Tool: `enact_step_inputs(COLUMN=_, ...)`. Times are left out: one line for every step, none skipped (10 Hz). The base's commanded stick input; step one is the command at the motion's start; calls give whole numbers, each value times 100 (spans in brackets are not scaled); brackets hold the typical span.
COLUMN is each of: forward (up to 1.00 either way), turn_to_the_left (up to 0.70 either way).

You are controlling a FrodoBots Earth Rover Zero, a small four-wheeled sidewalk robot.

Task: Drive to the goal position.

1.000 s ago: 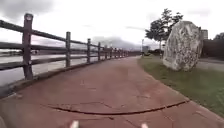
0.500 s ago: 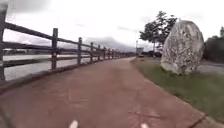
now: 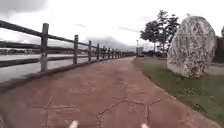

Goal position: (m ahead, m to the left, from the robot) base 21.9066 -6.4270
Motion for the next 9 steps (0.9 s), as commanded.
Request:
enact_step_inputs(forward=100, turn_to_the_left=0)
enact_step_inputs(forward=100, turn_to_the_left=0)
enact_step_inputs(forward=100, turn_to_the_left=0)
enact_step_inputs(forward=100, turn_to_the_left=0)
enact_step_inputs(forward=100, turn_to_the_left=0)
enact_step_inputs(forward=100, turn_to_the_left=0)
enact_step_inputs(forward=100, turn_to_the_left=0)
enact_step_inputs(forward=100, turn_to_the_left=0)
enact_step_inputs(forward=100, turn_to_the_left=0)
